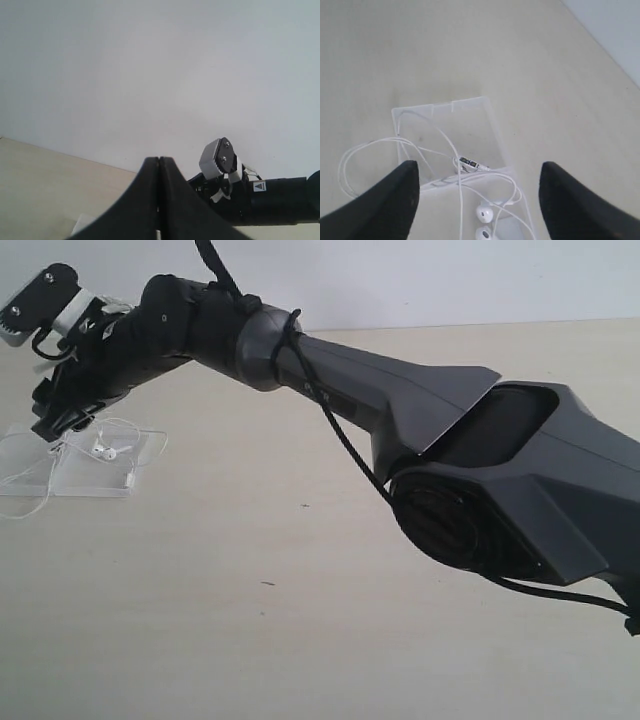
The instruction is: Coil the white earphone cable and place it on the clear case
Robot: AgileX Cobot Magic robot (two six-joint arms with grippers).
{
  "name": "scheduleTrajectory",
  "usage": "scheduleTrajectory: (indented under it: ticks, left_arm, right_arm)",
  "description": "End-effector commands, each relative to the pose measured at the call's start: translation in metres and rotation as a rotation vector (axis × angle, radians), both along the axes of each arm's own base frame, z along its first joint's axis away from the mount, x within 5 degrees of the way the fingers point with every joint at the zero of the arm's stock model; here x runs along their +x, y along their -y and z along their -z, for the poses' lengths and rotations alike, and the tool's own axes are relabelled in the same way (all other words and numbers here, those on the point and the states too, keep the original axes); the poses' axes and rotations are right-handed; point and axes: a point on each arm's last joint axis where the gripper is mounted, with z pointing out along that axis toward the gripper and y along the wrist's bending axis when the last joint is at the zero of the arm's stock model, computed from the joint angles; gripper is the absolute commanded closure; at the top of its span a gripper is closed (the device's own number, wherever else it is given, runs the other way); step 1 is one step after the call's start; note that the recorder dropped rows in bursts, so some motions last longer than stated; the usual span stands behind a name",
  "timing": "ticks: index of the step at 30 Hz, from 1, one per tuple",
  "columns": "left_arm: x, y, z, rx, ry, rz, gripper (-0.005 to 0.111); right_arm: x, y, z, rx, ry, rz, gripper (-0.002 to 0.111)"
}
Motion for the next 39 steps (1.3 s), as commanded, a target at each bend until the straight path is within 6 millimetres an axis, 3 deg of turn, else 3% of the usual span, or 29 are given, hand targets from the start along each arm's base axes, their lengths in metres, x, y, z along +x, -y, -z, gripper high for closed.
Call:
scheduleTrajectory:
  ticks: [1, 6, 8, 12, 14, 26, 31, 35, 39]
  left_arm:
    - [0.0, 0.0, 0.0, 0.005, 0.001, -0.004, 0.107]
    - [0.0, 0.0, 0.0, 0.005, 0.001, -0.004, 0.107]
    - [0.0, 0.0, 0.0, 0.005, 0.001, -0.004, 0.107]
    - [0.0, 0.0, 0.0, 0.005, 0.001, -0.004, 0.107]
    - [0.0, 0.0, 0.0, 0.005, 0.001, -0.004, 0.107]
    - [0.0, 0.0, 0.0, 0.005, 0.001, -0.004, 0.107]
    - [0.0, 0.0, 0.0, 0.005, 0.001, -0.004, 0.107]
    - [0.0, 0.0, 0.0, 0.005, 0.001, -0.004, 0.107]
    - [0.0, 0.0, 0.0, 0.005, 0.001, -0.004, 0.107]
  right_arm:
    - [-0.002, 0.003, -0.022, 0.039, -0.037, 0.04, 0.042]
    - [-0.008, 0.013, -0.034, -0.06, -0.134, 0.081, 0.05]
    - [-0.011, 0.02, -0.036, -0.141, -0.174, 0.105, 0.063]
    - [-0.017, 0.034, -0.04, -0.268, -0.268, 0.151, 0.099]
    - [-0.02, 0.039, -0.049, -0.284, -0.291, 0.152, 0.108]
    - [-0.04, 0.069, -0.153, -0.192, -0.218, 0.232, 0.108]
    - [-0.043, 0.074, -0.165, -0.175, -0.214, 0.254, 0.108]
    - [-0.033, 0.072, -0.171, -0.058, -0.179, 0.364, 0.108]
    - [-0.029, 0.069, -0.186, 0.057, -0.097, 0.358, 0.108]
